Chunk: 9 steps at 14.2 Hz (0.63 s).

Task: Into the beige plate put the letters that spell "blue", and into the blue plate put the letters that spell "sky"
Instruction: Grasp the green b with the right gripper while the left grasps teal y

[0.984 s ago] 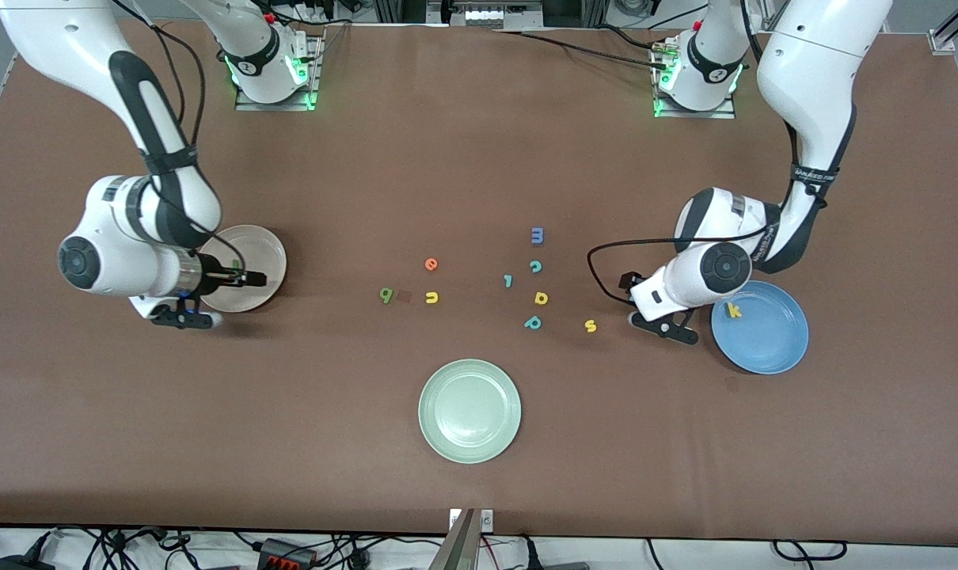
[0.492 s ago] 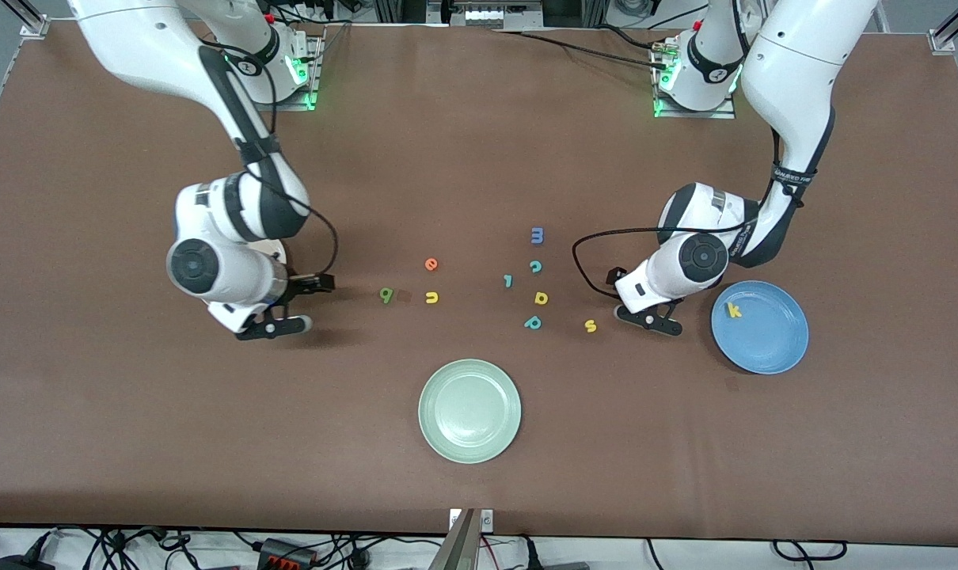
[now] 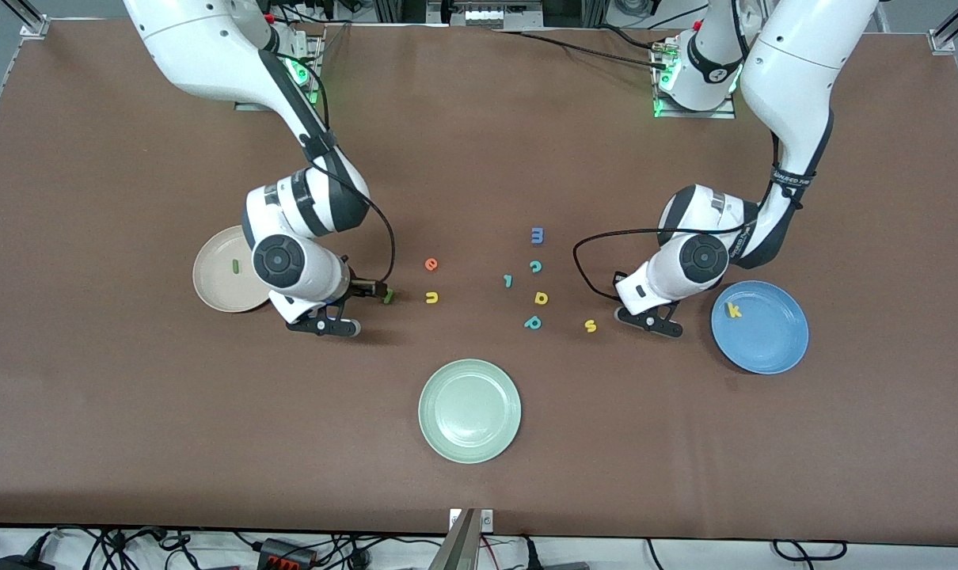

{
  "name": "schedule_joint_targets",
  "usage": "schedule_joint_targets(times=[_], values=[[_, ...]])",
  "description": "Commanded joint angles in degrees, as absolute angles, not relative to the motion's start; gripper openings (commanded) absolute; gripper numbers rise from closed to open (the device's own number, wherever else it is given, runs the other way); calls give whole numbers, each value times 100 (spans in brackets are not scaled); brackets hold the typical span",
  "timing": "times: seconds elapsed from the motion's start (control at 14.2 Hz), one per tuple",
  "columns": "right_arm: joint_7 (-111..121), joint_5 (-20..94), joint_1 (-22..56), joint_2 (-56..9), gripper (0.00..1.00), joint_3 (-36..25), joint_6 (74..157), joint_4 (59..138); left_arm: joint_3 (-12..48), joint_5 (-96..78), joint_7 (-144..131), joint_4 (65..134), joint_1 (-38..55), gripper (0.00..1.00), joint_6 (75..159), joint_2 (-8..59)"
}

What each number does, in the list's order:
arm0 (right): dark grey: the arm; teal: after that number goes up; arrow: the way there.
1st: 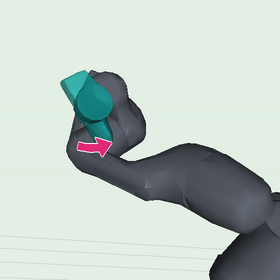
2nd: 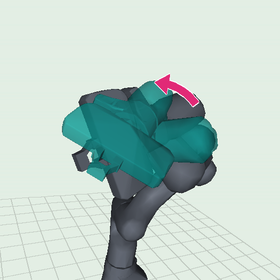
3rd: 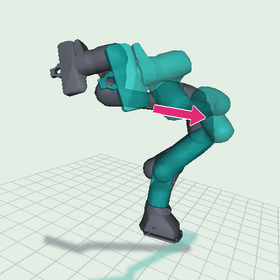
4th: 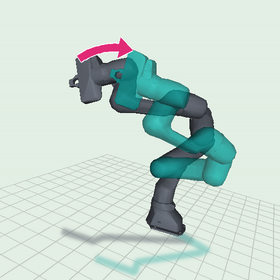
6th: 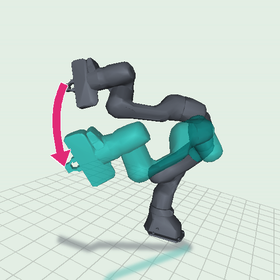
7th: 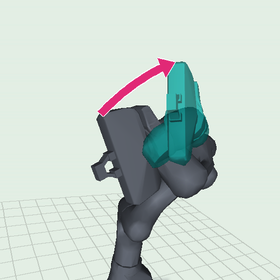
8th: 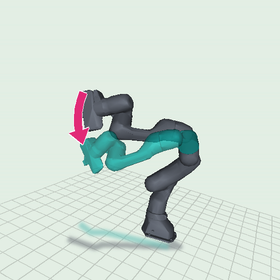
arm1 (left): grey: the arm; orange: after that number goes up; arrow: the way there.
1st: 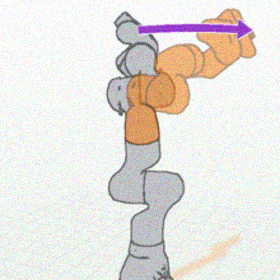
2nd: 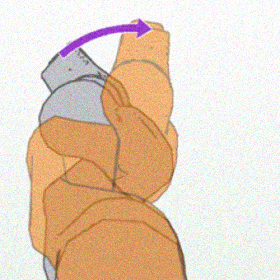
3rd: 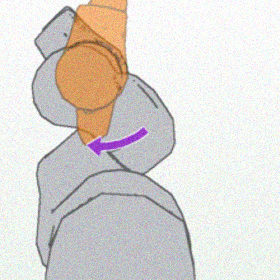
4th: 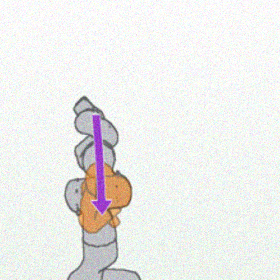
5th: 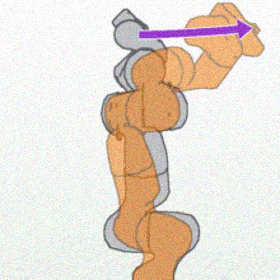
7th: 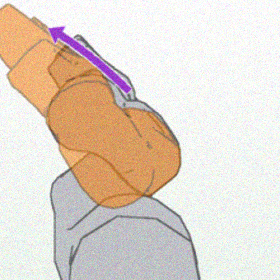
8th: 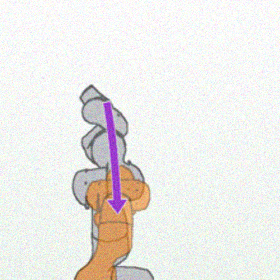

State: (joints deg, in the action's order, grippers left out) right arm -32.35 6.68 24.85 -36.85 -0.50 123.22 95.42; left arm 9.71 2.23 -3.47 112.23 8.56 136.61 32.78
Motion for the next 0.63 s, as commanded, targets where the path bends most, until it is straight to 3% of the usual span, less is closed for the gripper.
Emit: schedule_joint_targets(times=[0.0,0.07,0.56], values=[[-4068,677,2680,-3972,100,-44,12322,9237,932,352,-431,11189,827,12,13720,3261],[-4087,694,2715,-4034,86,-44,12418,9237,932,352,-431,11171,817,12,13720,3252],[-4148,835,2909,-4236,63,-35,12867,9246,861,352,-395,11101,809,7,13676,3226]])
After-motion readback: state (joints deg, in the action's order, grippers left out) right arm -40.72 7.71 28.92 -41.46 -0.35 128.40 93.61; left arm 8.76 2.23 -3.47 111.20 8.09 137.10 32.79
